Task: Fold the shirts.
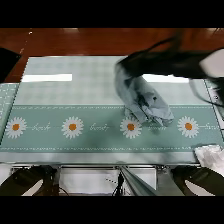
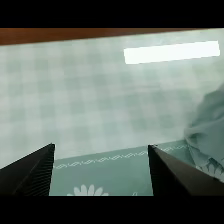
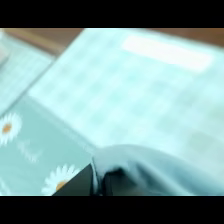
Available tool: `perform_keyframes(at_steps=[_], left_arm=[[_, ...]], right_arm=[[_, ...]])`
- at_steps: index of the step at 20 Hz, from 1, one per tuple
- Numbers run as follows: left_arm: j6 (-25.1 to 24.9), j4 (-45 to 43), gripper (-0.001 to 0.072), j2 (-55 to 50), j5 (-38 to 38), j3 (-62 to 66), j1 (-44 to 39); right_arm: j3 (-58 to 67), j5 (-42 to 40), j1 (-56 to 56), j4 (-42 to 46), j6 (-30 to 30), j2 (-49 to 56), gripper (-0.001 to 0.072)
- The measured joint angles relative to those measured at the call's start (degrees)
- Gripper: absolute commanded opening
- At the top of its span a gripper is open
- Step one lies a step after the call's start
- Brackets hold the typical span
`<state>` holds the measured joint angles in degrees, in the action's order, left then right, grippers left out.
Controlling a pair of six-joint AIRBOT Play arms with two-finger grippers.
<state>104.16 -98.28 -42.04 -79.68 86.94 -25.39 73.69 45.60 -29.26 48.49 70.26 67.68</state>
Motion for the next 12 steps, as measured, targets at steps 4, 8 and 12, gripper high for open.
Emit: perform_keyframes(at_steps=[4, 8, 12], left_arm=[[0.1, -0.8, 0.071, 0.0, -3.4, -0.3, 0.1], [0.2, -1.0, 0.071, -0.6, -4.5, -4.8, 0.1], [0.2, 1.5, 0.0709, -1.6, -0.3, -17.9, 0.1]], right_arm=[[0.0, -2.2, -9.1, 3.9, 0.7, 6.3, 0.0588], [0.0, -2.6, -5.5, 10.0, 1.0, 1.8, 0.0587], [0.0, -1.5, 6.1, 25.0, 3.7, -8.9, 0.0585]])
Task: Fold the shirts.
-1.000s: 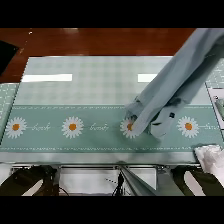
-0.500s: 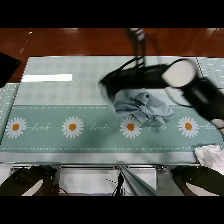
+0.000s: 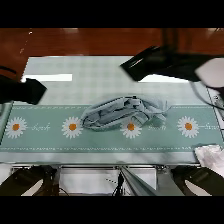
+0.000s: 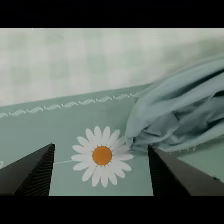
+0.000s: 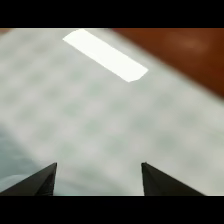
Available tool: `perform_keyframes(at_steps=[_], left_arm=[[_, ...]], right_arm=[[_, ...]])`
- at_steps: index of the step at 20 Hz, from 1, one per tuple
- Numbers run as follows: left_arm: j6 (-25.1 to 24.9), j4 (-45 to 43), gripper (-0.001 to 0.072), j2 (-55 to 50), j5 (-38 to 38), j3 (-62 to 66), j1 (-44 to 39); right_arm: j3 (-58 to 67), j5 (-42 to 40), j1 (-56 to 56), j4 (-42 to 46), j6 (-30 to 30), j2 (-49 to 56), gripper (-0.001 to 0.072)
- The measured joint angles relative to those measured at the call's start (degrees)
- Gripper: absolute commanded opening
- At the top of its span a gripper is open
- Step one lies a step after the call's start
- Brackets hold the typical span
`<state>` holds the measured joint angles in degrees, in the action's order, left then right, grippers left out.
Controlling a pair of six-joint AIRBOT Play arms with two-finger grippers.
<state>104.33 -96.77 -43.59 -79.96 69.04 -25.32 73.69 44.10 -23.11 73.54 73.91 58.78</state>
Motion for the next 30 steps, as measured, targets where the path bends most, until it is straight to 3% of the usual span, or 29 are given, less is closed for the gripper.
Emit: perform_keyframes(at_steps=[3, 7, 10, 19, 20, 21, 22, 23, 25, 28, 29, 30], left_arm=[[0.0, 7.6, 0.0709, -1.4, 6.5, -12.8, 0.0], [-0.4, 15.2, 0.0708, -3.0, 15.0, -27.6, 1.0], [-4.1, 18.4, 0.0707, -3.7, 19.6, -32.7, 4.4], [-24.8, 38.5, 0.0704, -17.6, 32.5, -35.3, 9.6], [-26.5, 39.9, 0.0585, -19.7, 33.6, -35.2, 9.7], [-27.7, 40.8, 0.0285, -21.4, 34.1, -34.9, 9.8], [-28.7, 41.7, 0.0042, -23.0, 35.3, -34.6, 9.8], [-29.5, 42.2, 0.0032, -24.3, 36.1, -34.1, 9.9], [-30.4, 43.1, 0.0032, -25.7, 37.4, -33.1, 9.9], [-31.1, 43.7, 0.0032, -26.7, 38.1, -31.3, 10.0], [-31.3, 43.7, 0.0032, -26.8, 38.0, -30.7, 10.0], [-31.4, 43.8, 0.0032, -26.9, 38.0, -30.2, 10.0]], right_arm=[[0.0, 5.0, 12.0, 12.2, 3.5, -5.6, 0.0585], [-0.6, 14.7, 27.9, 17.7, 5.2, -7.4, 0.0585], [-3.2, 16.7, 36.2, 14.0, 5.7, -6.9, 0.059], [-7.5, 19.8, 41.8, -0.2, 5.7, -0.8, 0.0589], [-7.6, 19.9, 41.9, -0.9, 5.6, -0.6, 0.0589], [-7.6, 20.1, 42.0, -1.4, 5.6, -0.4, 0.0589], [-7.6, 20.4, 42.1, -1.7, 5.5, -0.3, 0.0574], [-7.7, 20.5, 42.1, -2.2, 5.4, -0.2, 0.0495], [-7.8, 21.3, 42.2, -2.4, 5.1, 0.2, 0.0464], [-9.2, 23.3, 42.3, -3.2, 3.5, 2.1, 0.0499], [-9.9, 24.1, 42.3, -4.0, 3.1, 3.2, 0.056], [-10.8, 24.8, 42.3, -5.4, 2.7, 4.7, 0.0576]])
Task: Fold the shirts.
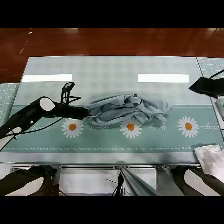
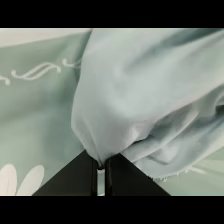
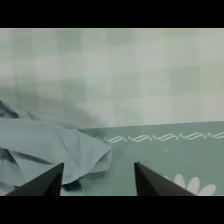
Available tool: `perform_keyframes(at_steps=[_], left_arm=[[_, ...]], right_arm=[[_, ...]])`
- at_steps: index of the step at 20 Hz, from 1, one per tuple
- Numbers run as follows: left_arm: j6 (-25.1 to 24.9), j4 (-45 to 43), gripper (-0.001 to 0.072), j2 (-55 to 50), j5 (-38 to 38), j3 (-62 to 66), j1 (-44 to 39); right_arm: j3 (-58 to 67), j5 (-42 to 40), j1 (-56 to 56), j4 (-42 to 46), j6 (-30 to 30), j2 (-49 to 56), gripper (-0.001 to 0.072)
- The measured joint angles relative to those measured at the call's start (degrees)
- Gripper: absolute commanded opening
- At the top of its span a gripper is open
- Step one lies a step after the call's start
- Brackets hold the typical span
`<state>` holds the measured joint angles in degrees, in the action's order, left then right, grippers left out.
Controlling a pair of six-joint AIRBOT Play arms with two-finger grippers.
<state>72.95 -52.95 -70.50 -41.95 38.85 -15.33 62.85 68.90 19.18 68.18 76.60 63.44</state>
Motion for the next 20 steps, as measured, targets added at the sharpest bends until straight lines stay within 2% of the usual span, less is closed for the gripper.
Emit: perform_keyframes(at_steps=[7, 16, 19, 20], left_arm=[[-0.5, -0.1, 0.0032, -0.1, -2.8, 2.2, 0.0], [-1.4, -0.1, 0.0032, -0.2, -3.5, 2.5, 0.0], [-1.4, -0.1, 0.0032, -0.2, -3.5, 2.5, 0.0], [-1.4, -0.1, 0.0032, -0.2, -3.5, 2.5, 0.0]], right_arm=[[-5.5, 1.7, 0.0, -12.8, -1.8, 10.6, 0.059], [-7.6, 3.8, 0.0, -10.8, -1.6, 15.1, 0.0588], [-10.2, 1.7, 0.0, -12.7, -1.5, 15.9, 0.0571], [-11.2, 0.0, 0.0, -14.6, -2.0, 16.0, 0.0515]])
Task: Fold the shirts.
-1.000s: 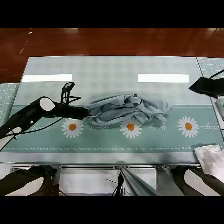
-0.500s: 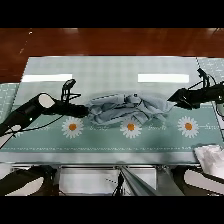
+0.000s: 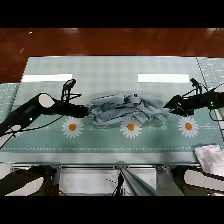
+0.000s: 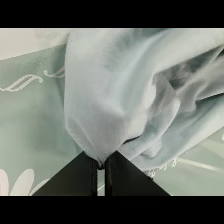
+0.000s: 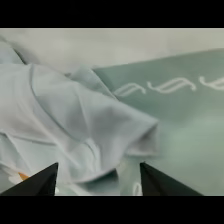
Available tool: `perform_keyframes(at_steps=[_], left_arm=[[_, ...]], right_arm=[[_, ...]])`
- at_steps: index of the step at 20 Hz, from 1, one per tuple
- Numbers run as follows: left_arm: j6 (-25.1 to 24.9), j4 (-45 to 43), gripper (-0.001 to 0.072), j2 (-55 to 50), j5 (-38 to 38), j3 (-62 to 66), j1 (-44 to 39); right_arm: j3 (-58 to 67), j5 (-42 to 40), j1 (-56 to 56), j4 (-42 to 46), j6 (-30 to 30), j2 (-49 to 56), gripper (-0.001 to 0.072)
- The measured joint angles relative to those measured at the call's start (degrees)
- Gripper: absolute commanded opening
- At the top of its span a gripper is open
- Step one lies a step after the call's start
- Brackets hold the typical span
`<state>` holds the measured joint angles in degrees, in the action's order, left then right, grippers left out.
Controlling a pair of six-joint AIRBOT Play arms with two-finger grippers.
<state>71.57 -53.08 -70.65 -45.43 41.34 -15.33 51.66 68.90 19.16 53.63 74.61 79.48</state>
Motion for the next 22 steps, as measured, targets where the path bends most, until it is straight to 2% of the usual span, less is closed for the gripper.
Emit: perform_keyframes(at_steps=[2, 4, 7, 11, 14, 19, 22], left_arm=[[0.0, 0.0, 0.0032, 0.0, 0.0, 0.0, 0.0], [0.0, 0.0, 0.0032, 0.0, 0.0, 0.0, 0.0], [0.0, -0.2, 0.0031, 0.0, -0.6, 0.6, 0.0], [0.0, -4.8, 0.0031, 2.7, -3.7, 7.9, 0.7], [0.0, -9.8, 0.0031, 7.4, -7.0, 20.1, 3.1], [0.0, -13.1, 0.0031, 15.4, -7.4, 45.1, 8.1], [0.0, -13.4, 0.0031, 18.6, -7.5, 55.0, 9.2]], right_arm=[[-1.5, -4.1, -0.7, -3.4, -0.6, 0.2, 0.0321], [-2.3, -7.9, -2.4, -6.8, -1.1, 0.3, 0.0024], [-2.1, -11.2, -4.8, -12.7, -3.4, 0.3, 0.0024], [4.7, -7.5, -4.9, -21.2, -10.1, -2.5, 0.0024], [13.9, -6.4, -3.8, -25.0, -13.1, -8.3, 0.0023], [27.6, -17.2, -2.7, -27.3, -15.9, -22.1, 0.0023], [31.6, -20.6, -2.5, -26.3, -15.5, -28.6, 0.0023]])
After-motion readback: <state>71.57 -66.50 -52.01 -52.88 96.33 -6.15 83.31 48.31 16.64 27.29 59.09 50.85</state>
